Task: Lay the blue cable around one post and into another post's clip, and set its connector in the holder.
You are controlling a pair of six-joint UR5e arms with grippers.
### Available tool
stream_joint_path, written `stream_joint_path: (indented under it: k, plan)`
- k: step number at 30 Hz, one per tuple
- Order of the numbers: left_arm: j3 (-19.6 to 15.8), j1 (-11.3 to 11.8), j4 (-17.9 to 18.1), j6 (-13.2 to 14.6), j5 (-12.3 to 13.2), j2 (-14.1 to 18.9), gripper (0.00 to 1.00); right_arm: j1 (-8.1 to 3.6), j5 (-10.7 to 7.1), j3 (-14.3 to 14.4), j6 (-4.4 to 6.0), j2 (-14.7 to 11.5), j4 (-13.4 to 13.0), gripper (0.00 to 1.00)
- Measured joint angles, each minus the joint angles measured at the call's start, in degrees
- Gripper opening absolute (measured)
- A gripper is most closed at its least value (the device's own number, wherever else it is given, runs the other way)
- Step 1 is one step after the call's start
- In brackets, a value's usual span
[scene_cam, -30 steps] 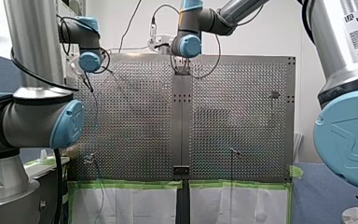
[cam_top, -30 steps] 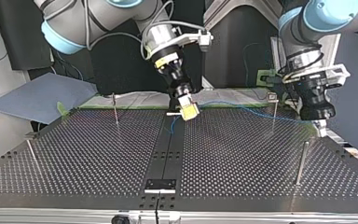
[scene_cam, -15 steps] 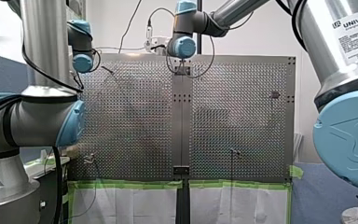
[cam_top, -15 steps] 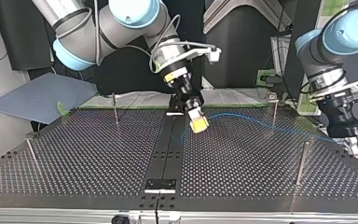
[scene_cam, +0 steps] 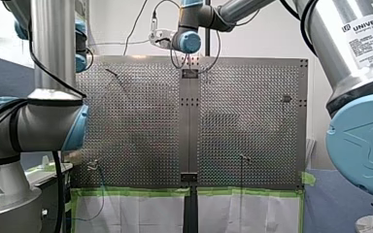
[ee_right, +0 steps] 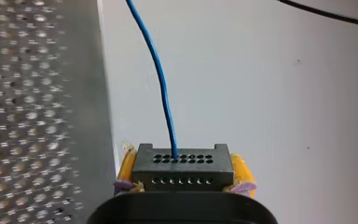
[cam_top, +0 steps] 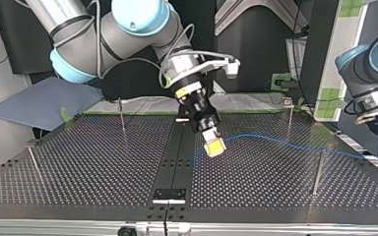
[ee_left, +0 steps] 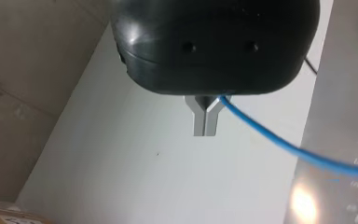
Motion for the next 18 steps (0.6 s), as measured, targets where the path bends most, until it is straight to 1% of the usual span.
stream_joint_path:
  k: [3, 5, 12, 15, 18]
  plan:
    - [0.7, 1.1, 0.4, -0.4, 1.5, -0.9, 0.00, -0.04, -0.01, -0.6, 0.22, 0.1, -0.4, 0.00]
    - [1.0, 1.3, 0.5, -0.5, 2.5, -1.4, 0.00, -0.12, 0.02, -0.8, 0.44, 0.1, -0.6, 0.00]
    - [1.3, 0.9, 0.8, -0.5, 6.3, -2.9, 0.00, -0.29, 0.31, -0.9, 1.19, 0.3, -0.7, 0.00]
    - [1.4, 0.6, 0.9, -0.5, 7.3, -3.6, 0.00, -0.30, 0.34, -0.9, 1.44, 0.5, -0.8, 0.00]
    - [1.6, 0.5, 1.3, -0.4, 7.7, -4.4, 0.00, -0.38, 0.35, -0.9, 1.59, 1.0, -0.9, 0.00]
